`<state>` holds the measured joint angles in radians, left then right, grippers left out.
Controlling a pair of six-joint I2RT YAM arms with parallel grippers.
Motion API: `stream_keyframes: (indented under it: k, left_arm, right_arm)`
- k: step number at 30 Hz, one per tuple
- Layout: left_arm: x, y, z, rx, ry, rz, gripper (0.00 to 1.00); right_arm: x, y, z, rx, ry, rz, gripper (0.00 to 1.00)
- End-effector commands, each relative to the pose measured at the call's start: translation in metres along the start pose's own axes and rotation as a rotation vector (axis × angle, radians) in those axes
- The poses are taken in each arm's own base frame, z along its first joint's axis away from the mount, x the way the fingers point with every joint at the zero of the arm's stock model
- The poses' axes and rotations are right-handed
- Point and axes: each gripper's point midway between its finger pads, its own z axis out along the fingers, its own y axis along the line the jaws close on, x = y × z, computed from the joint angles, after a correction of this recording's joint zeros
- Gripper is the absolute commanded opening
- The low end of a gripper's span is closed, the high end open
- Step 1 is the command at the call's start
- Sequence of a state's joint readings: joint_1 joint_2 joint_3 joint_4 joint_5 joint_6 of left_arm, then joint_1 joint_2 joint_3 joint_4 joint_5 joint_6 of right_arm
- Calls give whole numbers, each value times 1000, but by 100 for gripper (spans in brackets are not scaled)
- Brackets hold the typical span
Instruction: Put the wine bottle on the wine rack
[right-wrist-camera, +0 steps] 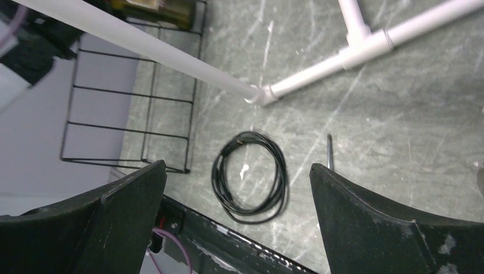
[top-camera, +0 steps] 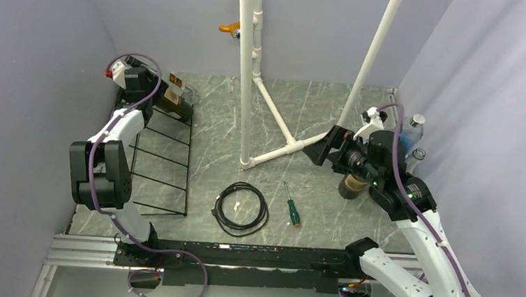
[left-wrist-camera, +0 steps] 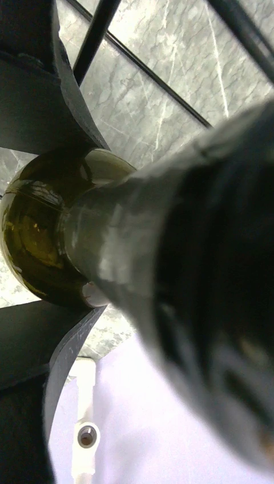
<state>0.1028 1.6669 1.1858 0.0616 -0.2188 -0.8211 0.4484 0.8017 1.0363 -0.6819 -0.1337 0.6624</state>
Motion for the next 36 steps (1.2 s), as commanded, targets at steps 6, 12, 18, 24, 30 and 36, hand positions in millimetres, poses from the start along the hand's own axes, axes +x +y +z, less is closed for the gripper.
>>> stream_keyframes:
  k: [6,12,18,24,30,36]
  left_arm:
    - [-6,-2,-7,-22,-3,-29,31]
    - [-4,8,0,-74,0,-10,63]
    - [2,15,1,-130,75,-69,89]
    - [8,18,-3,-176,122,-93,99]
    - [7,20,-16,-257,169,-86,100]
    - [2,9,-32,-245,204,-83,99]
  right_arm:
    - [-24,36,-29,-126,-81,38,99]
    - [-11,22,-30,-126,-95,-77,99]
    - [-8,18,-51,-133,-112,-217,99]
    - [-6,17,-62,-140,-122,-267,100]
    - [-3,12,-70,-122,-129,-263,100]
    - [-3,10,-64,-115,-141,-213,100]
